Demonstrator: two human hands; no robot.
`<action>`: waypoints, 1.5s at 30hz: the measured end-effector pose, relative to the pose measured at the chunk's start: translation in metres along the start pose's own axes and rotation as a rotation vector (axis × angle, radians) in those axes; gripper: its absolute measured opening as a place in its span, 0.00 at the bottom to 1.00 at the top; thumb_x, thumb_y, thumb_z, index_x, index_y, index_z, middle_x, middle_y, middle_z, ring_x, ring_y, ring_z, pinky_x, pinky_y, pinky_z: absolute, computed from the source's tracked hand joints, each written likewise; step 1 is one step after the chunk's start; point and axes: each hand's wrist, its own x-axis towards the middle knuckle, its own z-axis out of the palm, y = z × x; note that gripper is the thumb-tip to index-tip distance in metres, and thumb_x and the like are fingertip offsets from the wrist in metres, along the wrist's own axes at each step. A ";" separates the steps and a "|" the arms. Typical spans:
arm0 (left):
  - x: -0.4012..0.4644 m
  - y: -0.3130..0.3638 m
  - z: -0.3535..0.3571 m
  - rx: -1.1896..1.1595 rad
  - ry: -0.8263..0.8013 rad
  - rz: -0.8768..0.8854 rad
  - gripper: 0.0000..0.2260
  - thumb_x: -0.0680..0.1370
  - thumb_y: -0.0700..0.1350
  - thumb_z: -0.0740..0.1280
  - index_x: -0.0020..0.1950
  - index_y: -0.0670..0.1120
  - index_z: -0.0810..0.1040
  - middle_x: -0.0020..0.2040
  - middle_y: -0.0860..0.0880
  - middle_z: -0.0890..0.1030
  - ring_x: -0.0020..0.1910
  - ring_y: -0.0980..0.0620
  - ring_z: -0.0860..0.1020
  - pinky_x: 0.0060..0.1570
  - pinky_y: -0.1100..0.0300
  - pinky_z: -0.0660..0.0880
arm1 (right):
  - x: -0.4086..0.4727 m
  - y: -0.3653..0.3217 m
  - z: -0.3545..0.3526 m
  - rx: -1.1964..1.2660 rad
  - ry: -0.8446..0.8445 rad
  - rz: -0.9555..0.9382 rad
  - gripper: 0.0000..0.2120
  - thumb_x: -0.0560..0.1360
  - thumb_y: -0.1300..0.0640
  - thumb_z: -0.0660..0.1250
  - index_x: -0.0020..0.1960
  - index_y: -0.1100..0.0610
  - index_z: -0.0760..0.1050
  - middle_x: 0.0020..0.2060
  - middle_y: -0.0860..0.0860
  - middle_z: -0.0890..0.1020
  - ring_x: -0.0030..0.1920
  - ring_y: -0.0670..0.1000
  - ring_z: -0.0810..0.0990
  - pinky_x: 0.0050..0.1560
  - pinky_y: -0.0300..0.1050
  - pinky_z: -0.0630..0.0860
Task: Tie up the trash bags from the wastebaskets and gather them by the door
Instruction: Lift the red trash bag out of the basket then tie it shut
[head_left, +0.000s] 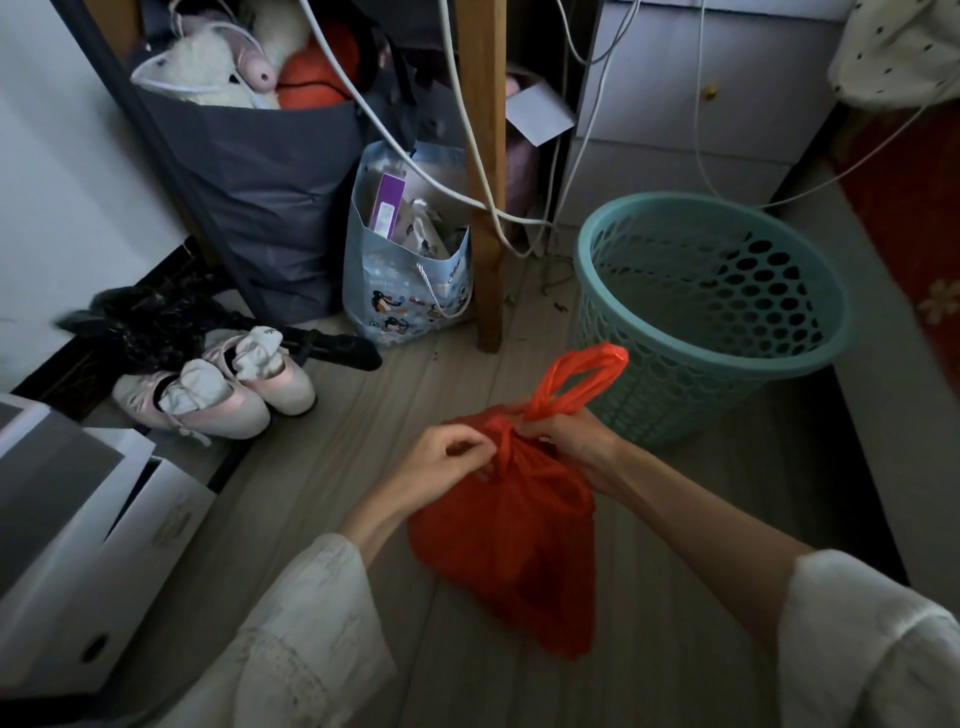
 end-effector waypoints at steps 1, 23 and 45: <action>0.000 0.001 0.001 -0.041 0.025 -0.019 0.01 0.75 0.36 0.65 0.45 0.40 0.75 0.34 0.46 0.79 0.26 0.63 0.77 0.30 0.74 0.71 | -0.002 0.000 0.000 -0.010 -0.014 -0.014 0.15 0.70 0.75 0.60 0.56 0.70 0.75 0.45 0.59 0.80 0.42 0.52 0.79 0.43 0.38 0.77; 0.005 0.006 -0.009 0.187 0.223 0.121 0.04 0.72 0.36 0.68 0.44 0.39 0.82 0.35 0.53 0.79 0.32 0.72 0.75 0.37 0.78 0.69 | -0.015 -0.011 -0.004 -0.069 0.077 -0.022 0.06 0.71 0.65 0.69 0.47 0.62 0.78 0.35 0.52 0.79 0.32 0.45 0.77 0.24 0.30 0.73; -0.007 -0.022 -0.028 0.403 0.044 -0.056 0.11 0.71 0.36 0.68 0.53 0.42 0.77 0.50 0.45 0.79 0.49 0.49 0.77 0.51 0.59 0.71 | -0.002 -0.010 -0.004 -0.508 0.122 0.039 0.06 0.70 0.60 0.72 0.43 0.63 0.79 0.33 0.54 0.80 0.34 0.50 0.77 0.36 0.40 0.75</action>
